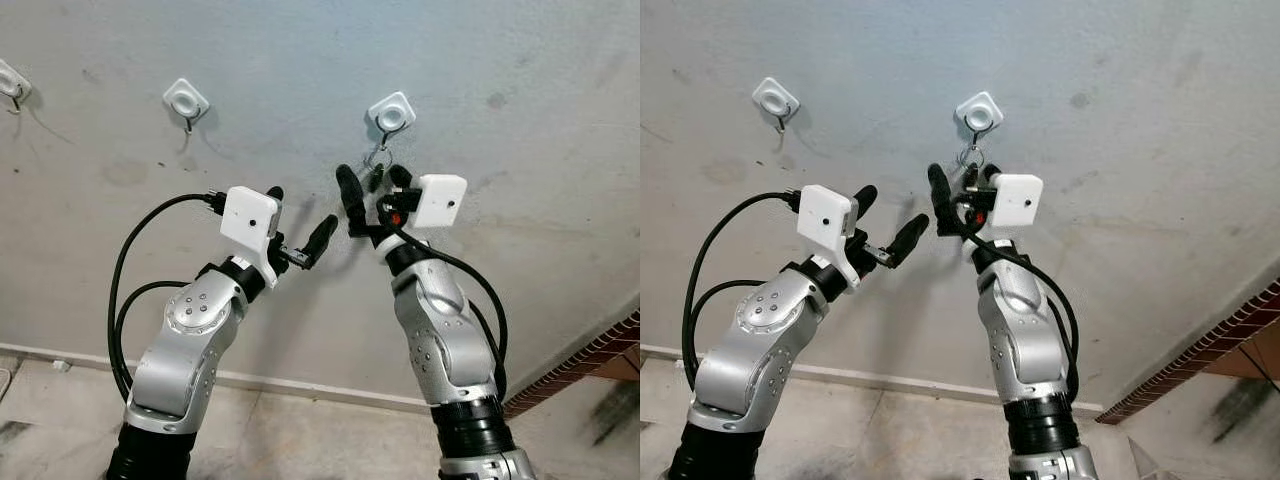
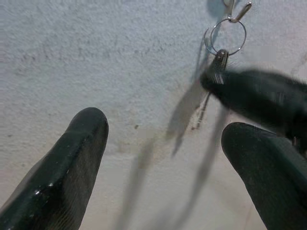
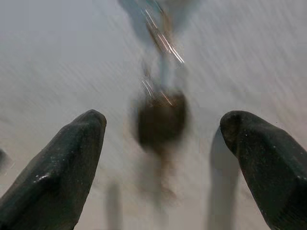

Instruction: Hang keys on a hook

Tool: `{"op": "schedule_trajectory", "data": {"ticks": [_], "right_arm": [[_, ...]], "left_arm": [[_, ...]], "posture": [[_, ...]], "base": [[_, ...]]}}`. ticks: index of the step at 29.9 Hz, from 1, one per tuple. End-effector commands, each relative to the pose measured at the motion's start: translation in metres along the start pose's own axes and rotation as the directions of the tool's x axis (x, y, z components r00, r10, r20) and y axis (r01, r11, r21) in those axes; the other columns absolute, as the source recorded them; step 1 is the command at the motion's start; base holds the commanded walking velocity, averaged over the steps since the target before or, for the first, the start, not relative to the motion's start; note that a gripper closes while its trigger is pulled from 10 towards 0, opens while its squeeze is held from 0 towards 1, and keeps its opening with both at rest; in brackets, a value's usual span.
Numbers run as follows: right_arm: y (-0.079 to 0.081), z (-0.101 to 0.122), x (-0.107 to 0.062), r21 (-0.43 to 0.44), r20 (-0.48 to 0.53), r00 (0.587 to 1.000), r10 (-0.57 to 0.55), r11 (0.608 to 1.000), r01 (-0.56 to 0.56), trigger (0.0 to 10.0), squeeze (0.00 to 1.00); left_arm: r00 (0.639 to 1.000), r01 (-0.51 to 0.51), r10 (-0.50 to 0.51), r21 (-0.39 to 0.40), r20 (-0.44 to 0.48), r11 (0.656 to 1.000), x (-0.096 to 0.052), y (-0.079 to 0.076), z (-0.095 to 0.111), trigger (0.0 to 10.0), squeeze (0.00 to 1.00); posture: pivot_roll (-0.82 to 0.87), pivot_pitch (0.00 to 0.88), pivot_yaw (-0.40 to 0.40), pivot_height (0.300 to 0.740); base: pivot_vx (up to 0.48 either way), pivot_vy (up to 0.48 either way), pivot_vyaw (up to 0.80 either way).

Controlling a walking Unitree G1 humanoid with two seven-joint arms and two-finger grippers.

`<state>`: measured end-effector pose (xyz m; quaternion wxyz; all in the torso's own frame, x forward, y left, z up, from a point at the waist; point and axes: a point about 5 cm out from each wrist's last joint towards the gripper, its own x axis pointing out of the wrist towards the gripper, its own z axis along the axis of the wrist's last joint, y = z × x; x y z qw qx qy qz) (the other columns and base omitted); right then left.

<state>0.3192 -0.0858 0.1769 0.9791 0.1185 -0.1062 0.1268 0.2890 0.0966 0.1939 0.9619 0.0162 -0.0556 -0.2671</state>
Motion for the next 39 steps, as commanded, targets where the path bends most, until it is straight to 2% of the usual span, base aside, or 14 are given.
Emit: {"op": "schedule_trajectory", "data": {"ticks": [1,2,4,5,6,7,8,9,14,21,24,29,39], "right_arm": [[-0.007,-0.001,-0.004,-0.02,-0.013,0.999,-0.042,0.999,0.042,10.0,1.0],[-0.015,-0.003,-0.007,-0.094,-0.03,0.996,-0.086,0.992,0.083,10.0,1.0],[-0.022,-0.006,-0.01,-0.132,-0.05,0.989,-0.136,0.983,0.128,10.0,1.0],[-0.032,-0.009,-0.011,-0.17,-0.098,0.974,-0.203,0.968,0.185,10.0,1.0],[-0.037,-0.01,-0.011,-0.191,-0.11,0.966,-0.234,0.959,0.211,10.0,0.81],[-0.04,-0.011,-0.01,-0.204,-0.115,0.96,-0.253,0.952,0.227,10.0,0.81],[-0.041,-0.01,-0.01,-0.21,-0.115,0.959,-0.26,0.95,0.232,10.0,0.44],[-0.044,-0.01,-0.009,-0.221,-0.121,0.953,-0.279,0.943,0.248,10.0,0.0],[-0.054,-0.01,-0.007,-0.258,-0.14,0.926,-0.351,0.916,0.308,10.0,0.0],[-0.052,-0.011,-0.009,-0.228,-0.146,0.922,-0.358,0.919,0.321,10.0,0.0],[-0.051,-0.009,-0.007,-0.258,-0.147,0.918,-0.369,0.91,0.325,10.0,0.0],[-0.049,-0.006,-0.006,-0.22,-0.132,0.917,-0.376,0.913,0.343,10.0,0.0],[-0.049,-0.006,-0.007,-0.238,-0.13,0.911,-0.391,0.904,0.355,10.0,0.0]], "left_arm": [[1.0,-0.006,0.005,0.023,0.01,1.0,0.001,0.0,0.002,10.0,0.0],[1.0,-0.008,0.007,0.024,0.007,1.0,0.001,0.0,0.001,10.0,0.0],[1.0,-0.012,0.012,0.026,0.004,1.0,0.001,0.001,0.0,10.0,0.0],[1.0,-0.016,0.016,0.025,-0.001,1.0,0.002,0.001,-0.001,10.0,0.0],[1.0,-0.018,0.018,0.024,-0.001,1.0,0.002,0.001,-0.002,10.0,0.0],[1.0,-0.018,0.019,0.024,-0.001,1.0,0.003,0.001,-0.002,10.0,0.0],[1.0,-0.019,0.019,0.024,-0.001,1.0,0.004,0.001,-0.002,10.0,0.0],[1.0,-0.021,0.02,0.024,0.003,1.0,0.004,0.001,-0.002,10.0,0.0],[0.999,-0.037,0.038,0.011,-0.015,0.999,0.004,-0.001,-0.007,10.0,0.0],[0.997,-0.072,0.072,0.02,-0.028,0.997,0.005,0.003,-0.01,10.0,0.0],[0.993,-0.109,0.11,0.031,-0.041,0.994,0.006,0.006,-0.013,10.0,0.0],[0.99,-0.128,0.13,0.032,-0.05,0.991,0.005,0.007,-0.015,10.0,0.0],[0.988,-0.14,0.142,0.044,-0.052,0.989,0.006,0.008,-0.015,10.0,0.0]], "posture": [[0.17,0.075,-0.019,0.74],[0.17,0.075,-0.019,0.74],[0.17,0.075,-0.019,0.74],[0.16,0.076,-0.019,0.74],[0.15,0.074,-0.02,0.74],[0.15,0.074,-0.02,0.74],[0.15,0.072,-0.02,0.74],[0.14,0.079,-0.02,0.74],[0.12,0.094,-0.016,0.74],[0.12,0.092,-0.019,0.74],[0.12,0.093,-0.019,0.74],[0.12,0.093,-0.019,0.74],[0.12,0.098,-0.012,0.74]], "base": [[0.0,0.0,0.0],[0.0,0.0,0.0],[0.0,0.0,0.0],[0.0,0.0,0.0],[0.0,0.0,0.0],[0.0,0.0,0.0],[0.0,0.0,0.0],[0.0,0.0,0.0],[0.0,0.0,0.0],[0.0,0.0,0.0],[0.0,0.0,0.0],[0.0,0.0,0.0],[0.0,0.0,0.0]]}}
